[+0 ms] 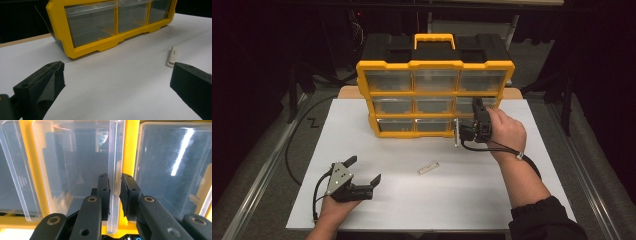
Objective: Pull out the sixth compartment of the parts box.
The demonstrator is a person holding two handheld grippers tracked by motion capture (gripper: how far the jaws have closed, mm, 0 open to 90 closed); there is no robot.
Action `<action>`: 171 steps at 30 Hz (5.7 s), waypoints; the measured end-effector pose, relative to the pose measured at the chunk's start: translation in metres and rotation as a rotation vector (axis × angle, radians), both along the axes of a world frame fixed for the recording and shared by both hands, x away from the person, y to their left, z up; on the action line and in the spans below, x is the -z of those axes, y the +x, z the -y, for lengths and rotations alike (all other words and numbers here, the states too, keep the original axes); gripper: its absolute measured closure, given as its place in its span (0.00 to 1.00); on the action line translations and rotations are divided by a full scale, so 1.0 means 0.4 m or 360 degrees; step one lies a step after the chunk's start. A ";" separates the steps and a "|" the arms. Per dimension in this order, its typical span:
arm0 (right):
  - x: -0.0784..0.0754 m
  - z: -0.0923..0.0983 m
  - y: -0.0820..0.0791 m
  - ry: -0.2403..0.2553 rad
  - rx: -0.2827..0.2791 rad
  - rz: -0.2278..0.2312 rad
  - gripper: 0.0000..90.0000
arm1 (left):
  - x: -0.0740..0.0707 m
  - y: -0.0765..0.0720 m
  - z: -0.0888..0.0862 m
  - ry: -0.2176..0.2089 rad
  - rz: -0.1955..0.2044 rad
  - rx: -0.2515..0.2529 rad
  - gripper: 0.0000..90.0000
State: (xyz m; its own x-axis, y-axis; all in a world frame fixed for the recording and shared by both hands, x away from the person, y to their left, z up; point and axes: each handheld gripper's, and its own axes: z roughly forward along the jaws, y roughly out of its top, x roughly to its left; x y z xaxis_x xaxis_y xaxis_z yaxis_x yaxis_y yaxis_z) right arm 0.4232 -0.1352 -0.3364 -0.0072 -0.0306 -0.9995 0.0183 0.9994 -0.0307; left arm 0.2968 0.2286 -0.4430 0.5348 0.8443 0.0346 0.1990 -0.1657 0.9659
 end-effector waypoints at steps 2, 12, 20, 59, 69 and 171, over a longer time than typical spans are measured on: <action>0.001 0.002 -0.005 0.0010 -0.0006 0.0000 0.90 | -0.001 0.000 -0.002 -0.0008 0.0000 0.0000 0.00; -0.002 0.004 -0.037 0.0005 -0.0011 -0.0019 0.90 | -0.003 -0.001 -0.002 -0.0031 0.0012 -0.0003 0.00; -0.005 0.008 -0.065 -0.0008 -0.0025 -0.0018 0.90 | -0.003 -0.002 0.001 -0.0029 0.0017 0.0007 0.00; -0.011 0.022 -0.160 -0.0040 -0.0062 -0.0033 0.90 | -0.001 -0.003 0.004 -0.0004 0.0010 0.0024 0.00; -0.005 0.021 -0.173 -0.0037 -0.0067 -0.0021 0.89 | -0.002 -0.004 0.004 0.0002 0.0010 0.0026 0.00; 0.272 0.063 -0.241 0.0107 -0.0068 -0.0492 0.25 | -0.003 -0.009 0.005 0.0011 0.0007 0.0029 0.00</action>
State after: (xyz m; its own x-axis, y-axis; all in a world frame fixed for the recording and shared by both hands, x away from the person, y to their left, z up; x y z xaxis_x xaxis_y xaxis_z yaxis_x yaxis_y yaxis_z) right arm 0.3267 -0.1605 -0.4453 -0.3110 0.0284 -0.9500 -0.0236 0.9990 0.0376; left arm 0.2933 0.2268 -0.4419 0.5499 0.8341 0.0431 0.1916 -0.1762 0.9655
